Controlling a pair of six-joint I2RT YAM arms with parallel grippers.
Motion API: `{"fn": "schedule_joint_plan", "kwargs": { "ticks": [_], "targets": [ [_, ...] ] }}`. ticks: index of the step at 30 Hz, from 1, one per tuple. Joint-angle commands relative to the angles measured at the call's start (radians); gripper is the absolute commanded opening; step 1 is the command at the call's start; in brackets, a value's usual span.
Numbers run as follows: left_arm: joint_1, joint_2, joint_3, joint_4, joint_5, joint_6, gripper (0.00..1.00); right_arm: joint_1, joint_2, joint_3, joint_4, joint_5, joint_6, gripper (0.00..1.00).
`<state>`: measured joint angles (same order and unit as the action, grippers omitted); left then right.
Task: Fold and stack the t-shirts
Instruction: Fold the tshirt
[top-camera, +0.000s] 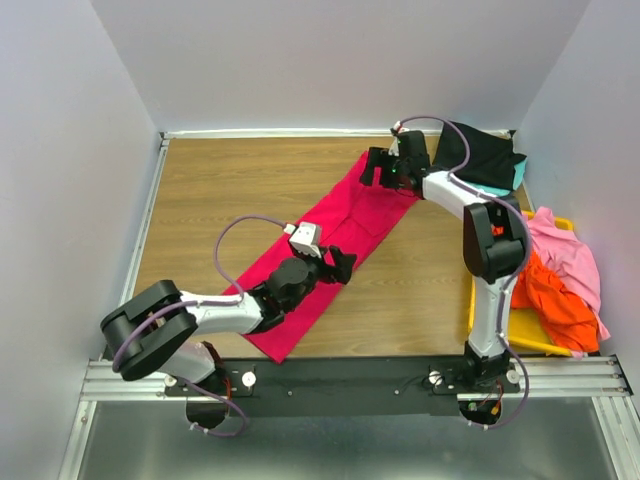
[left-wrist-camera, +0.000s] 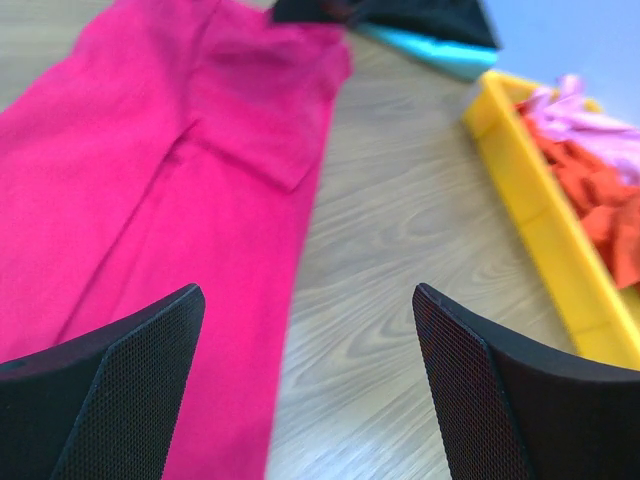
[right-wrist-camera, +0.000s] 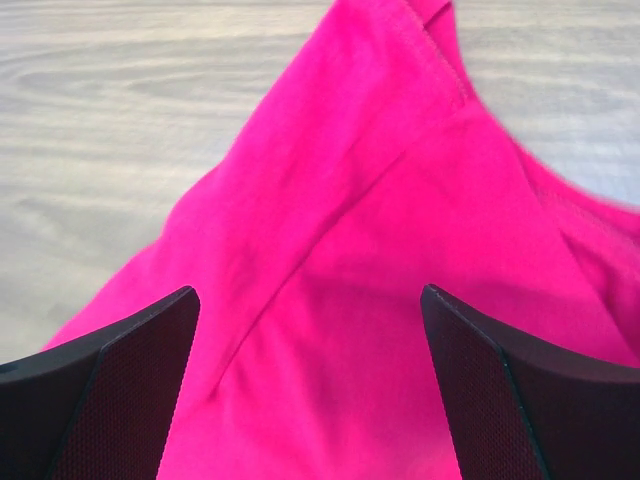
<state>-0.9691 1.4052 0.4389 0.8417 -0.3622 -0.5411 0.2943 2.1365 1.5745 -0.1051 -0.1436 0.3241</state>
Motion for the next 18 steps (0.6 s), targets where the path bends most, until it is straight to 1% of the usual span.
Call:
{"fn": "schedule_joint_plan", "kwargs": {
  "ticks": [1,5,9,18],
  "targets": [
    [-0.005,-0.043,-0.046,-0.216,-0.097,-0.045,0.93,0.0,-0.147,-0.117,-0.008,-0.039,0.024,0.97],
    [-0.011,-0.048,-0.089,-0.24,-0.104,-0.085,0.93,0.002,-0.242,-0.275,0.025,-0.053,0.041,0.97],
    [-0.022,0.006,-0.086,-0.243,-0.104,-0.091,0.93,0.002,-0.253,-0.336,0.051,-0.068,0.043,0.97],
    [-0.085,0.106,-0.054,-0.221,-0.067,-0.115,0.93,0.003,-0.152,-0.3,0.07,-0.08,0.044,0.97]
  ]
}}
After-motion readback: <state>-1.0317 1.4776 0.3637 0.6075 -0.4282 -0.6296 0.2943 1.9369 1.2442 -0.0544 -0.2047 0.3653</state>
